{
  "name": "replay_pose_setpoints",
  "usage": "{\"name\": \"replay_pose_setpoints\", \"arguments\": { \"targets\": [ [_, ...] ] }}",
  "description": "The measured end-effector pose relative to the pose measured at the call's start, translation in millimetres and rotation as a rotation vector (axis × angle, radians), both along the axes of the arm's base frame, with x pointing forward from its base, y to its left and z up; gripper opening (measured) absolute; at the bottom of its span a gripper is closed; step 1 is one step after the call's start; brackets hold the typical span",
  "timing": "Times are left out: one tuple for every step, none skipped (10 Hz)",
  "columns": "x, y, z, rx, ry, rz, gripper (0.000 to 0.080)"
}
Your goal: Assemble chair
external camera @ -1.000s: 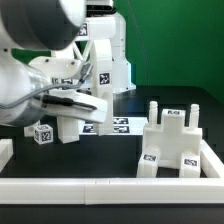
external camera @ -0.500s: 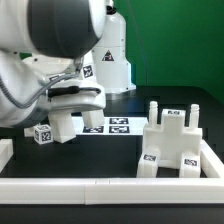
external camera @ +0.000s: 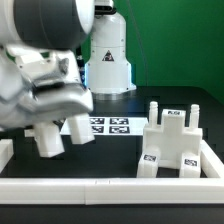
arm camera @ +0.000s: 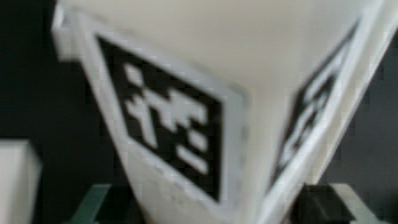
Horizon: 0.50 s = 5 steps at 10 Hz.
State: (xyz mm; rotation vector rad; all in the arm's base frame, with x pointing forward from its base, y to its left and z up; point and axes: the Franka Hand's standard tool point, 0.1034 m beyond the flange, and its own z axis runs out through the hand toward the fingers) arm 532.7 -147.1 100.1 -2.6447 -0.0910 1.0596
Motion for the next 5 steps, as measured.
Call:
{"name": "replay_pose_setpoints", "arguments": {
  "targets": [
    [3.1, 0.4, 12.8, -0.011, -0.099, -0.014, 0.0396],
    [-2.0, 1.1, 12.8, -0.023, -0.166, -0.049, 0.0396],
    [-6.1, -0.2, 9.6, -0.026, -0.186, -0.054, 0.0396],
    [5.9, -3.2, 5.9, -0.039, -0.27, -0.067, 0.0396],
    [9.7, -5.7, 6.7, -0.053, -0.356, -0.079, 0.0396]
  ]
}}
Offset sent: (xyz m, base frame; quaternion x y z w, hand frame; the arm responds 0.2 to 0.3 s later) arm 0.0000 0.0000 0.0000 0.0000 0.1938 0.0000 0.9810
